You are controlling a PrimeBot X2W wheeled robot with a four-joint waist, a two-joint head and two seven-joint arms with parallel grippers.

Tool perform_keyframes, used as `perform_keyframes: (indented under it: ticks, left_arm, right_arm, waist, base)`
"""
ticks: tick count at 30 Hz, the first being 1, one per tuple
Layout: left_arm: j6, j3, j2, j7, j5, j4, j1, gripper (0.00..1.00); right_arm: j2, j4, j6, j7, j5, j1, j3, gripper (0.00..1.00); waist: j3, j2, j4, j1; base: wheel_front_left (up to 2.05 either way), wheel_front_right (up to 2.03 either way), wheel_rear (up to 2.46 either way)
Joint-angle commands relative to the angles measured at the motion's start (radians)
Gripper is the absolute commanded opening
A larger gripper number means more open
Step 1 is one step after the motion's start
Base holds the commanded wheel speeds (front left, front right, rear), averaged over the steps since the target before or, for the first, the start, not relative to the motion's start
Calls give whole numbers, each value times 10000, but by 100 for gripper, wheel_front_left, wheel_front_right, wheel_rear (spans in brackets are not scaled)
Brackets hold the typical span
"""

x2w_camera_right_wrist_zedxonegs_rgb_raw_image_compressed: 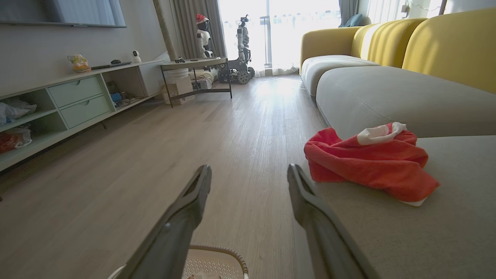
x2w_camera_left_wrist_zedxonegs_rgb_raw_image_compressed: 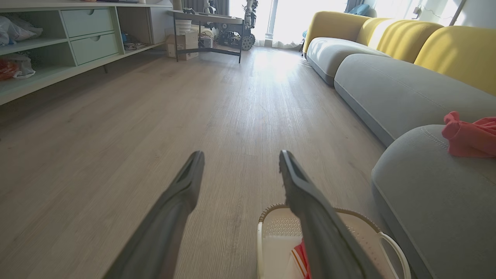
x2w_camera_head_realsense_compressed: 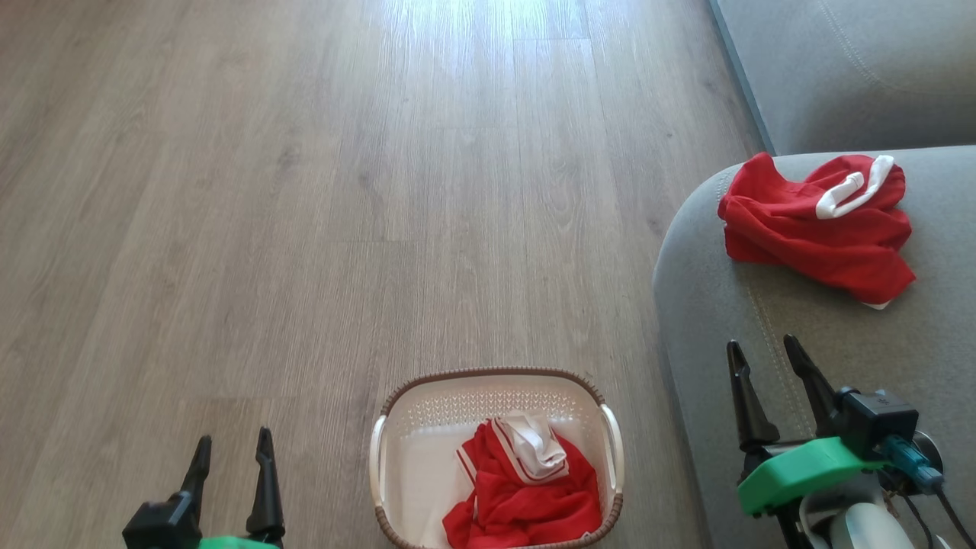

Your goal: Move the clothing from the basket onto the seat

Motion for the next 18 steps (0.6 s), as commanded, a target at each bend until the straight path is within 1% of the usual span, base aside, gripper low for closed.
perform_keyframes:
  ticks: [1, 13, 18]
  left_arm:
    - [-1, 421, 80, -124, 101, -264, -269, 100]
    - [-35, 414, 9, -124, 179, -263, -327, 100]
    - [-108, 171, -17, -35, 293, -198, -520, 100]
  right_arm:
    - [14, -280, -4, -125, 70, -206, 264, 100]
    - [14, -299, -4, -130, 52, -259, 159, 100]
    - [14, -366, -4, -132, -25, -367, -155, 100]
  waist:
    - [12, -1, -4, 0]
    - [188, -1, 9, 0]
    - [423, -1, 21, 0]
  base:
    - [0, 0, 0]
    - [0, 0, 0]
    - [0, 0, 0]
